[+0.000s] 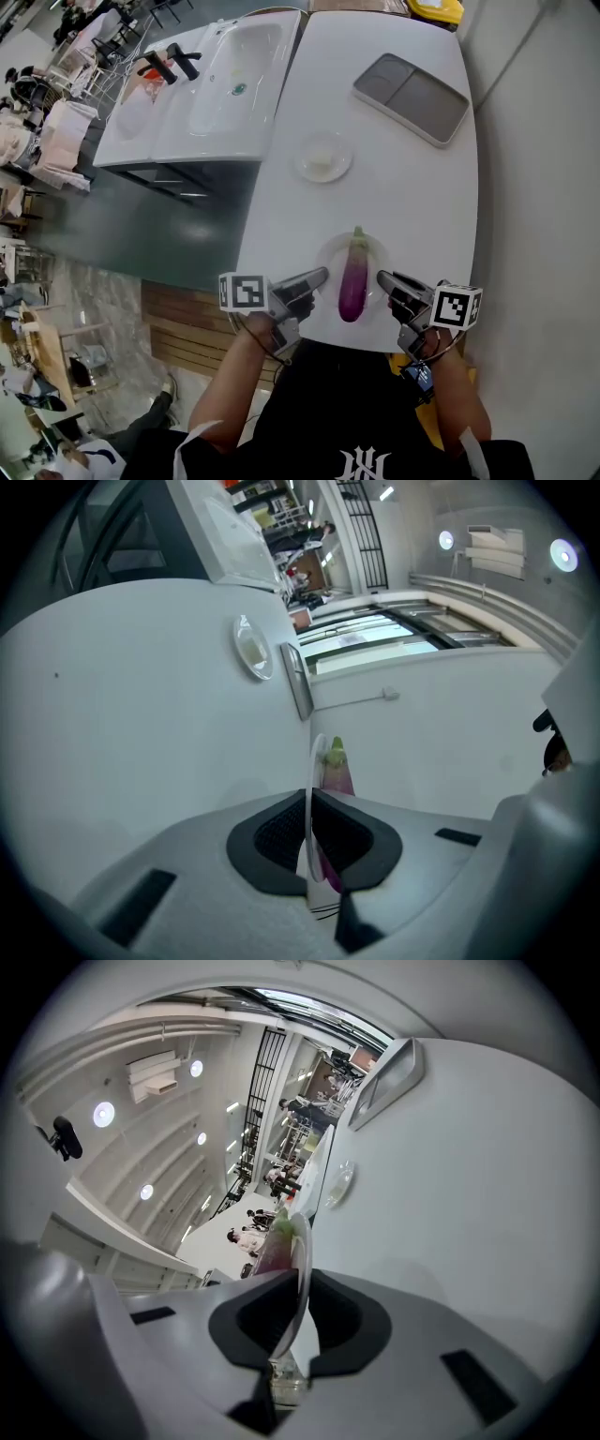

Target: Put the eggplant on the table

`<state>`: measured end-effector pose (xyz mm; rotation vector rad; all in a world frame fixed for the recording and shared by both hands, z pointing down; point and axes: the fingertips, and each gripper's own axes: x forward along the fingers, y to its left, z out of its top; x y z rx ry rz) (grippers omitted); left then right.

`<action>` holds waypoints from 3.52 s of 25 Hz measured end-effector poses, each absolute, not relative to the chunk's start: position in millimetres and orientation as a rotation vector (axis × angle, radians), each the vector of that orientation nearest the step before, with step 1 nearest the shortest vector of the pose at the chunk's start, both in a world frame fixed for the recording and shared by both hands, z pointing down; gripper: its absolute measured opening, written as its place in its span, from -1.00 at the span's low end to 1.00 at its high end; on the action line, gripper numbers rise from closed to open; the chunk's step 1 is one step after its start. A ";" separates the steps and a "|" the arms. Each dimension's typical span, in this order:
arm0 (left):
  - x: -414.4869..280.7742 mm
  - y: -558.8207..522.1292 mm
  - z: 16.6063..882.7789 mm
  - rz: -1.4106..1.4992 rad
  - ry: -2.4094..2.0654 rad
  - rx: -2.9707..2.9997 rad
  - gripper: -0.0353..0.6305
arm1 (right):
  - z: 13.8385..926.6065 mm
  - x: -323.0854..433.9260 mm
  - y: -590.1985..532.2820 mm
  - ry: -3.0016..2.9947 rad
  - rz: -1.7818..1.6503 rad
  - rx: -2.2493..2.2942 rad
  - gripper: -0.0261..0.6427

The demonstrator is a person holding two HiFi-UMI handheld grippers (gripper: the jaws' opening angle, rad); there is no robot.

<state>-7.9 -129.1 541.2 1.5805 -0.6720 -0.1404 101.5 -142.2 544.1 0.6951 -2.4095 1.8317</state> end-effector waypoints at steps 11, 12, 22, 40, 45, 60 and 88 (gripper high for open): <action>-9.2 -156.0 578.6 -0.075 -0.690 1.584 -0.85 | 585.7 101.7 -166.2 -2.318 1.824 0.820 -0.83; -8.6 -155.8 580.1 -0.061 -0.695 1.586 -0.85 | 586.6 102.0 -166.1 -2.307 1.830 0.826 -0.83; -13.9 -157.0 608.3 0.171 -0.794 1.644 -0.81 | 612.2 96.6 -163.4 -2.193 1.913 0.860 -0.83; -27.4 -151.5 641.4 0.724 -0.953 1.810 -0.61 | 637.7 86.0 -157.8 -2.098 1.865 0.878 -0.84; -25.3 -150.9 643.3 0.852 -0.977 1.850 -0.59 | 641.3 87.9 -156.3 -2.087 1.808 0.900 -0.84; -21.2 -154.7 644.9 1.331 -1.030 1.918 -0.47 | 645.5 89.0 -153.6 -2.070 1.216 0.911 -0.66; -40.7 -137.7 539.2 0.509 -1.305 2.267 -0.83 | 547.5 92.2 -143.1 -2.522 0.465 0.915 -0.88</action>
